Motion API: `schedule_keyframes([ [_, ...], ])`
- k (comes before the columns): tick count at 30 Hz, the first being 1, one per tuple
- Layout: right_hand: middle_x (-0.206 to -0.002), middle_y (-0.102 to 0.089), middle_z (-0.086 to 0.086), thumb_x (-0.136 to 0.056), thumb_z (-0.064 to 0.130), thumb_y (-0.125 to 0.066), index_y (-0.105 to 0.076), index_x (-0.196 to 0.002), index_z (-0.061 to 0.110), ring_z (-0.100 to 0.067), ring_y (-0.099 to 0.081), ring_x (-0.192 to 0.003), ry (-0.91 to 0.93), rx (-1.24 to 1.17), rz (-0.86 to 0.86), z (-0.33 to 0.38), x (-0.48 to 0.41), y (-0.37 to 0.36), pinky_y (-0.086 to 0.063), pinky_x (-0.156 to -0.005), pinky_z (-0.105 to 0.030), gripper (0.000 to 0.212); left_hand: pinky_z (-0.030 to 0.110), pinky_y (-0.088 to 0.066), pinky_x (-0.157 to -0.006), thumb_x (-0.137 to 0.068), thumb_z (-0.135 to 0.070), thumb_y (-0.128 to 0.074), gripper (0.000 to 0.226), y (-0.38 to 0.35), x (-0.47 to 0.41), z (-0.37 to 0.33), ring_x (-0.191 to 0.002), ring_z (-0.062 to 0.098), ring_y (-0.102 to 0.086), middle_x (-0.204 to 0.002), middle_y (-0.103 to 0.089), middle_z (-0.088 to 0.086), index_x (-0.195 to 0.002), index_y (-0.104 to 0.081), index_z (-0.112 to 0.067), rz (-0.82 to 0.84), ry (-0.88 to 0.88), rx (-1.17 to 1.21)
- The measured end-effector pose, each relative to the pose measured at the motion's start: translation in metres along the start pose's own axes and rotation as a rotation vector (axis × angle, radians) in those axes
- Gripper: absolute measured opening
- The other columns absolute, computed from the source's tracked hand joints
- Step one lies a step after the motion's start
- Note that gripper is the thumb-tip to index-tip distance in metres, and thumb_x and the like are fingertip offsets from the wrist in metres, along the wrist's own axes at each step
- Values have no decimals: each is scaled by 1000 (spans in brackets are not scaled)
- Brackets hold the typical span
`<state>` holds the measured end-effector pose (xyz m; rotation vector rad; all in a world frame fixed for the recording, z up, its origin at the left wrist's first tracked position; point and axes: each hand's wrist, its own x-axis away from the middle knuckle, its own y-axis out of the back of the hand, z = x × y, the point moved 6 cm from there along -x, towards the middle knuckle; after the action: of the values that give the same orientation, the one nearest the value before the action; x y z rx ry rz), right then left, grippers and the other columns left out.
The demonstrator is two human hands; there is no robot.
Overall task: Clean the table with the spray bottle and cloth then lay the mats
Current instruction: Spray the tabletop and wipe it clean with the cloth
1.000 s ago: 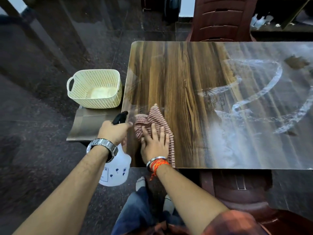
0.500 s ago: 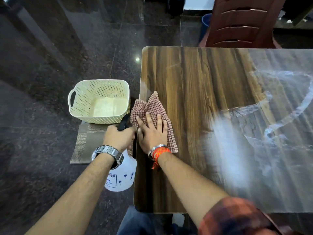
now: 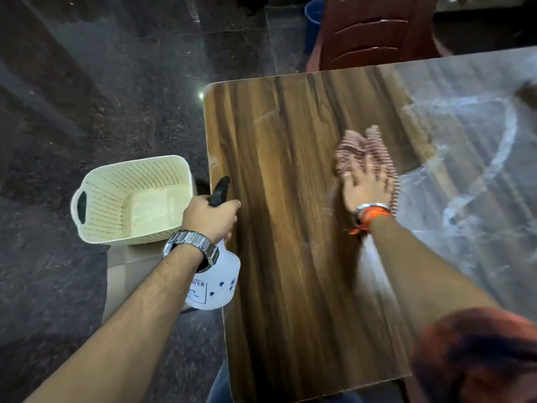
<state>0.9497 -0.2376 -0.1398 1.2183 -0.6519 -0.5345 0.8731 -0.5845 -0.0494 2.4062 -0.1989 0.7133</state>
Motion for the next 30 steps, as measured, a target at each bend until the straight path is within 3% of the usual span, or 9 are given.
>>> schedule_keyframes([
  [4,-160,-7,8,-97,49,-26,-13,-147,49,-34,-4,-146,-348,-72,34,-139,3,28,0,-116,-51,51,25,-48,-51,-84,-29,-71,20,-33,17,-6,-37,18,-53,-72,-76,6,-80,-72,-10,14,-6,9],
  [7,-160,-10,7,-97,48,-30,-14,-147,48,-35,-6,-145,-324,-53,19,-139,22,24,-1,-116,-52,52,25,-48,-53,-85,-31,-71,21,-56,40,-5,-40,19,-56,-72,-77,5,-79,-73,-11,30,-8,-25],
  [9,-160,-14,6,-96,48,-32,-17,-147,47,-36,-11,-144,-169,-27,20,-107,41,16,-6,-116,-53,53,24,-47,-52,-84,-32,-71,22,-69,55,-3,-38,18,-56,-70,-77,5,-81,-75,-11,37,-18,-44],
  [14,-155,-28,5,-86,47,-28,-32,-142,48,-36,-23,-141,496,79,121,-24,153,-17,-13,-114,-54,56,27,-50,-50,-83,-31,-71,22,-95,89,8,-38,17,-57,-66,-76,0,-87,-75,-10,6,9,-12],
  [18,-155,-27,9,-92,48,-31,-32,-141,48,-30,-22,-143,765,82,164,-60,205,-17,-9,-114,-46,49,45,-60,-70,-79,-31,-70,24,-108,117,15,-44,22,-58,-65,-75,3,-77,-76,-8,22,-6,-22],
  [20,-156,-24,9,-93,50,-28,-27,-142,50,-29,-20,-144,615,84,110,-113,182,-6,-10,-115,-48,49,44,-59,-70,-82,-30,-70,22,-111,130,18,-44,21,-56,-67,-75,4,-79,-76,-9,29,-9,-11],
  [25,-160,-11,9,-95,52,-25,-15,-146,51,-30,-8,-146,-118,-9,36,-259,137,32,-3,-117,-51,52,32,-50,-57,-86,-27,-69,19,-106,157,32,-41,19,-52,-70,-74,7,-83,-75,-9,45,-27,3],
  [28,-160,-13,8,-96,47,-34,-18,-147,48,-32,-9,-145,-253,-64,-15,-246,160,27,-5,-117,-52,53,32,-50,-58,-88,-27,-69,19,-97,169,49,-41,19,-52,-72,-75,7,-84,-73,-9,32,-18,12],
  [30,-158,-19,6,-94,46,-34,-21,-147,46,-35,-15,-144,-159,-43,-29,-196,192,13,-8,-116,-54,54,29,-49,-54,-89,-25,-69,18,-88,177,63,-42,19,-51,-73,-74,8,-85,-71,-8,20,-5,32],
])
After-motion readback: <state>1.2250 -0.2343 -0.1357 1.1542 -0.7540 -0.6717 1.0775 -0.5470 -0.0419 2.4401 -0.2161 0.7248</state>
